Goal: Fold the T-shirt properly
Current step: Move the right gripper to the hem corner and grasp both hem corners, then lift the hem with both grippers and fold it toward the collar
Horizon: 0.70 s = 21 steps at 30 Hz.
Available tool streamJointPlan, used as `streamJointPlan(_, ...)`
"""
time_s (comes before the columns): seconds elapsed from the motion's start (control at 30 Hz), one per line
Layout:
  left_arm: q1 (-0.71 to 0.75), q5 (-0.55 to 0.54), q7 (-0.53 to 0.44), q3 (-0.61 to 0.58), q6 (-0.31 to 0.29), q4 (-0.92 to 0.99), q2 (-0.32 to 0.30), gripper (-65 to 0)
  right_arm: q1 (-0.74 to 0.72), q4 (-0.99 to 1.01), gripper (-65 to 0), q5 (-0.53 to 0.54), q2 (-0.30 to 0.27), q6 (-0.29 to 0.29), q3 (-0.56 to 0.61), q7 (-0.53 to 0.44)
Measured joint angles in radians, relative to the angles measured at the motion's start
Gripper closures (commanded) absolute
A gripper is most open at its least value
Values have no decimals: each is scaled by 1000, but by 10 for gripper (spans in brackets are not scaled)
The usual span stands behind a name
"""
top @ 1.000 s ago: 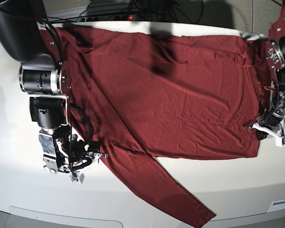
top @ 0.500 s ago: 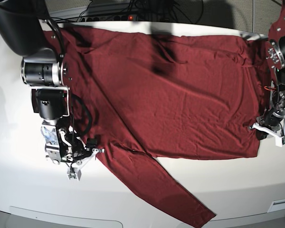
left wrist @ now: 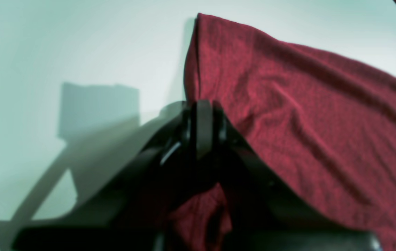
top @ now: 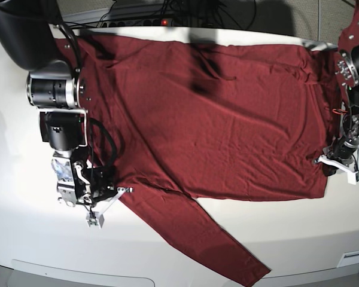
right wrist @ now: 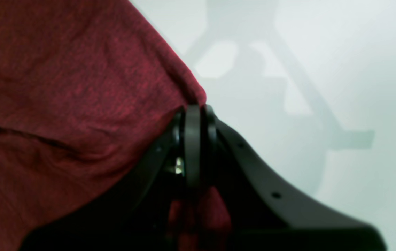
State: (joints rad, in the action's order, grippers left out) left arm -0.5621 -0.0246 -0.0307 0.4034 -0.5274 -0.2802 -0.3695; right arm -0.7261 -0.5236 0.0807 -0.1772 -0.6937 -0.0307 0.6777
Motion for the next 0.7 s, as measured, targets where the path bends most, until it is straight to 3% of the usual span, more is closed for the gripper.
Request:
streamJointPlan(0.13, 6, -61, 33, 0, -86, 0, -27, 0, 2, -73, 0, 16, 3, 0, 0, 29)
streamJointPlan(0.37, 19, -142, 85, 0, -88, 2, -75, 0, 25, -206, 0, 158, 3, 0, 0, 114)
streamJointPlan(0.43, 51, -198, 83, 0, -132, -13, -77, 0, 54, -243, 0, 187, 3, 0, 0, 117)
streamJointPlan(0.53, 128, -229, 83, 0, -158, -104, -73, 0, 107, -323, 0, 185, 2, 0, 0, 123)
streamJointPlan(0.7, 299, -287, 115, -4, -154, -374, -73, 0, 225, -497, 0, 281, 2, 0, 1, 133)
